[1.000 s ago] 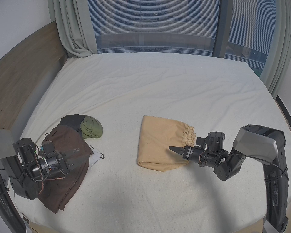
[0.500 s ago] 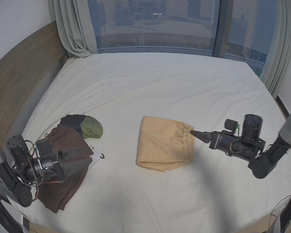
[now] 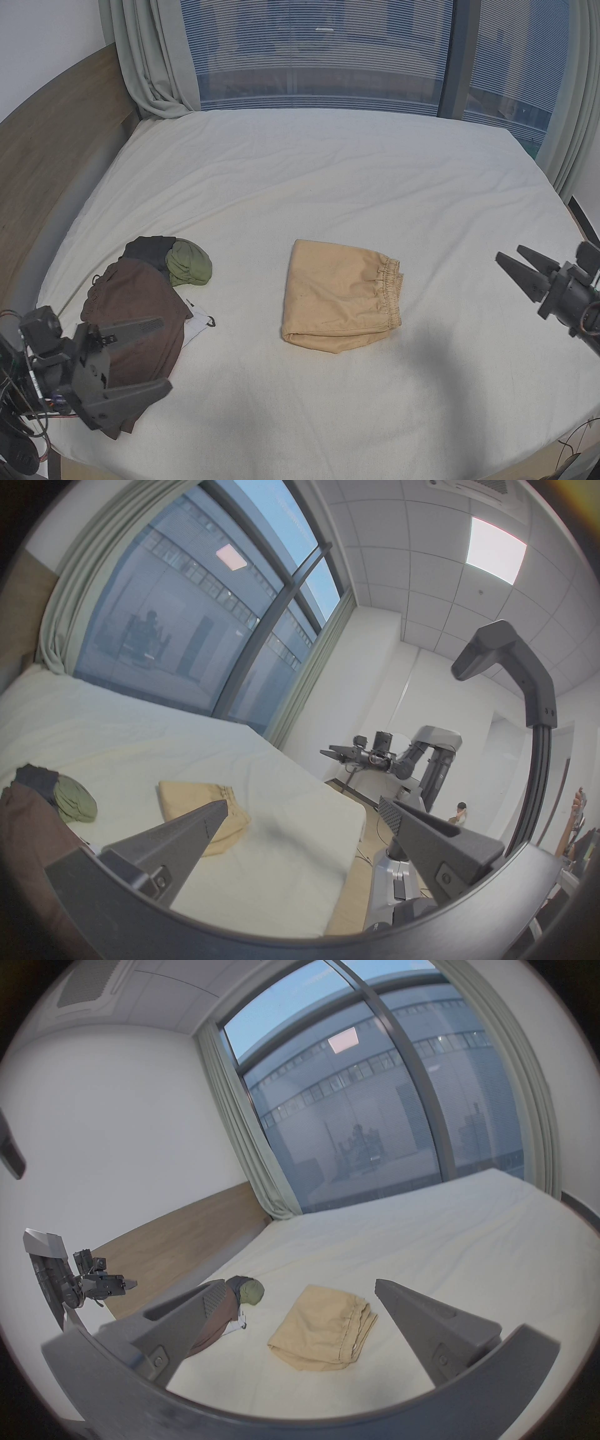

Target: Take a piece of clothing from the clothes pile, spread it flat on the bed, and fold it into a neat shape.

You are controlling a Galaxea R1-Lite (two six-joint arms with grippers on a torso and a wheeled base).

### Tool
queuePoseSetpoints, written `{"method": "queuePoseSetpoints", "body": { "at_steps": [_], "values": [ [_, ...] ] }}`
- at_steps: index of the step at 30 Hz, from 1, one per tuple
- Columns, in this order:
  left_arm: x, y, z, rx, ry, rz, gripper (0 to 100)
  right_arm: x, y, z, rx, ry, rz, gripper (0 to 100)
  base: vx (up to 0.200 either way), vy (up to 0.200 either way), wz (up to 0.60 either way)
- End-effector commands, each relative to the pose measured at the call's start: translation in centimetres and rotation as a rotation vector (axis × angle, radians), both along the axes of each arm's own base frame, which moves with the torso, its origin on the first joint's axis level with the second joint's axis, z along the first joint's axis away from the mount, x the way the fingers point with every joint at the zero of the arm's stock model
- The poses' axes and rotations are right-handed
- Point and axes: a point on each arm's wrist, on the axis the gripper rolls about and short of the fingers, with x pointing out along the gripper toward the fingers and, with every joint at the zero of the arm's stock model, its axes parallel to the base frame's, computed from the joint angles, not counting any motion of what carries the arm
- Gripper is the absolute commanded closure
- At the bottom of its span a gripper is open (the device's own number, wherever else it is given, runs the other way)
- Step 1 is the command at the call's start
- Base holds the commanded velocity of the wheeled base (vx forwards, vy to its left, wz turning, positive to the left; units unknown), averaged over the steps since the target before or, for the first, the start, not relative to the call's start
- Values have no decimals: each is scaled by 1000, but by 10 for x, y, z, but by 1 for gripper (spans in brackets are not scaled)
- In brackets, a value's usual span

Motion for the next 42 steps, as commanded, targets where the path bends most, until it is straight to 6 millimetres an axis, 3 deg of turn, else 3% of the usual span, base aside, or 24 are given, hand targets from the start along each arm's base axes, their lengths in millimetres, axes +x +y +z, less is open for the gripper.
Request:
{"method": "queuePoseSetpoints", "body": {
  "at_steps": [1, 6, 13, 20, 28, 37, 41, 42],
  "values": [
    [-51, 11, 24, -69, -147, 78, 0, -68, -15, 13, 2, -169, -46, 0, 0, 0, 0],
    [-87, 19, 23, -90, -161, 139, 0, -102, -19, 2, 6, -214, -40, 0, 0, 0, 0],
    [-139, 30, -3, -80, -94, 148, 0, -141, -22, -20, 4, -192, -10, 0, 0, 0, 0],
    [-168, 36, -31, -80, -100, 172, 0, -179, -26, -43, 6, -202, 0, 0, 0, 0, 0],
    [-171, 36, -37, -83, -132, 240, 0, -201, -28, -74, -6, -154, -19, 0, 0, 0, 0],
    [-168, 36, -40, -64, -145, 474, 0, -196, -38, -90, -115, -16, -477, 0, 0, 0, 0],
    [-172, 35, -59, 28, -133, 569, 0, -195, -40, -94, -140, 35, -586, 0, 0, 0, 0],
    [-170, 36, -68, 105, -92, 610, 0, -201, -38, -96, -171, -24, -686, 0, 0, 0, 0]
  ]
}}
